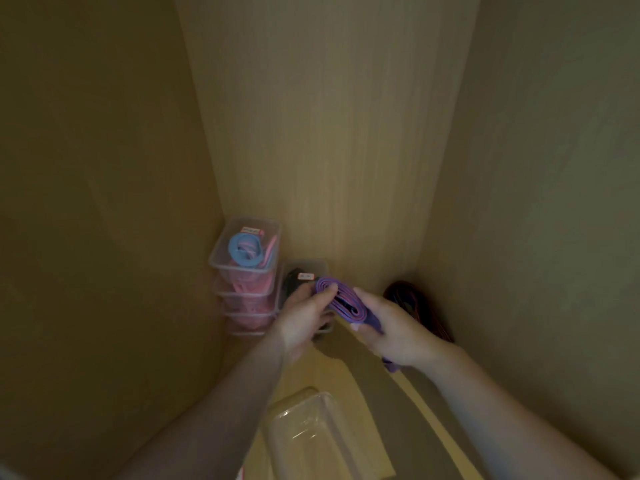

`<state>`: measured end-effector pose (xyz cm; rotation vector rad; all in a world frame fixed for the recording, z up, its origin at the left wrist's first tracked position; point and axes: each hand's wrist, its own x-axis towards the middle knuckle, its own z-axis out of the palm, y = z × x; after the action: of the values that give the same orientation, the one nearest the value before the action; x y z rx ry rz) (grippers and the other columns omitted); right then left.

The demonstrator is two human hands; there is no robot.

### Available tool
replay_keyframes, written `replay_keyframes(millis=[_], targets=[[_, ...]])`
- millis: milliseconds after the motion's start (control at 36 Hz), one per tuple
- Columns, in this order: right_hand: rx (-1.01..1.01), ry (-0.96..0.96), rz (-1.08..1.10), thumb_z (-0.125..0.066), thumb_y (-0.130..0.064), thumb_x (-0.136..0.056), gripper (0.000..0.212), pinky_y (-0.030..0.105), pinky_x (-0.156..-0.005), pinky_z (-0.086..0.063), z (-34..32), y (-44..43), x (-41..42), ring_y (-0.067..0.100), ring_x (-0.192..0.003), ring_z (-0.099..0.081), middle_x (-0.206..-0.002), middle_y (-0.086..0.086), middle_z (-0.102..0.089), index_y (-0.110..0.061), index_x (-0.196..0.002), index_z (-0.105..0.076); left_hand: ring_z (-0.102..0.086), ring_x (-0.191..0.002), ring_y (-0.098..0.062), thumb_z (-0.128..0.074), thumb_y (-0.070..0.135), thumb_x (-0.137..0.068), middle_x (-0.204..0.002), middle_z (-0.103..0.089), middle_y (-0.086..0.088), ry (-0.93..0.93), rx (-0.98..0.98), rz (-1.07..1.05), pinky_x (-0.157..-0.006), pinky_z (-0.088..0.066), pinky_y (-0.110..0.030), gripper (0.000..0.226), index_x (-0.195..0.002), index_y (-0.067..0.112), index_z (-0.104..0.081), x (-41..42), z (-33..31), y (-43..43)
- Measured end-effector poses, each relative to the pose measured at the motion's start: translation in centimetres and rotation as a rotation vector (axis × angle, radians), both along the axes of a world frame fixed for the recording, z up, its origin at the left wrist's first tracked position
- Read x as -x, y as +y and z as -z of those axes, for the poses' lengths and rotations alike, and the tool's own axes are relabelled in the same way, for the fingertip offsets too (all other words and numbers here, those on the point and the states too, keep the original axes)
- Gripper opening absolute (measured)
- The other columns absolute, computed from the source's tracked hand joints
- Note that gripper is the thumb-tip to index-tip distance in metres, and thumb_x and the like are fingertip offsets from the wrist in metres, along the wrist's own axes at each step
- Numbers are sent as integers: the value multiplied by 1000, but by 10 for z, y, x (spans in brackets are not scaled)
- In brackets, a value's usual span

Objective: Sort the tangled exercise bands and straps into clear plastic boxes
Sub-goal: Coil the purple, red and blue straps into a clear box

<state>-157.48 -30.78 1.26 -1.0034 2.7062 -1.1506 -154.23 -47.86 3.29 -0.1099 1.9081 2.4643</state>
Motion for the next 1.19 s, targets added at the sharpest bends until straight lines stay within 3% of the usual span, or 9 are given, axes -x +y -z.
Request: replay_keyframes(millis=[194,306,444,528,750,889,972,1056,1195], targets=[[-216,123,-97,-55,-28,-93,49,33,-97,-45,-22,6,12,14,-115,-56,-127,-2,-60,-25,-140,-43,-64,-62,-10,-57,19,-95,-83,-65,-9,-61,392,162,-64,-57,-21,8,-92,14,-61,12,-15,-19],[-147,217,44,-47,-39,-91,39,42,-79,-51,-19,5,14,24,-95,-65,-105,3,-70,-25,-127,-52,-64,-87,-16,-51,14,-98,-105,-62,-15,-55,182,71,-70,-58,-22,23,-113,-4,-57,17,-6,-17],[21,218,179,-56,-28,-91,33,36,-78,-52,-11,-4,8,24,-92,-67,-98,5,-72,-24,-124,-58,-66,-85,-13,-44,16,-101,-105,-66,-14,-76,-89,-62,-72,-57,-24,31,-121,-6,-55,12,5,4],[83,143,169,-59,-50,-81,48,39,-83,-52,-8,-7,4,19,-91,-67,-96,2,-71,-27,-122,-56,-66,-75,-13,-42,19,-102,-94,-66,-10,-130,-164,-57,-66,-57,-22,26,-114,1,-57,5,11,16],[-63,96,50,-67,-30,-86,54,28,-103,-42,-8,9,18,9,-120,-56,-127,3,-64,-12,-135,-53,-48,-57,-8,-57,34,-95,-59,-57,4,-4,573,165,-61,-37,-25,28,-75,14,-59,-1,9,-4],[-69,53,16,-66,-8,-88,59,3,-104,-20,-13,5,17,-1,-129,-37,-142,1,-49,-7,-142,-43,-39,-38,1,-56,11,-95,-52,-54,7,-38,409,255,-40,-29,-13,11,-85,13,-58,-2,5,-9],[9,20,55,-61,-2,-87,56,8,-105,-28,-13,0,14,6,-130,-45,-138,2,-53,-6,-141,-45,-39,-37,-1,-54,10,-96,-56,-49,-1,3,399,190,-38,-30,-14,12,-85,11,-54,-1,9,-4],[105,-18,9,-52,-2,-84,41,24,-95,-45,-11,-4,10,10,-106,-63,-110,1,-70,-15,-121,-62,-43,-40,-2,-51,13,-98,-57,-50,-1,-12,327,133,-41,-38,-15,15,-84,11,-52,-1,12,-1],[94,-34,-10,-46,4,-86,44,21,-92,-47,-11,-7,2,3,-102,-62,-104,-5,-71,-22,-116,-65,-52,-45,-3,-50,11,-98,-56,-61,4,-16,240,102,-46,-49,-18,14,-85,13,-53,-3,14,4]])
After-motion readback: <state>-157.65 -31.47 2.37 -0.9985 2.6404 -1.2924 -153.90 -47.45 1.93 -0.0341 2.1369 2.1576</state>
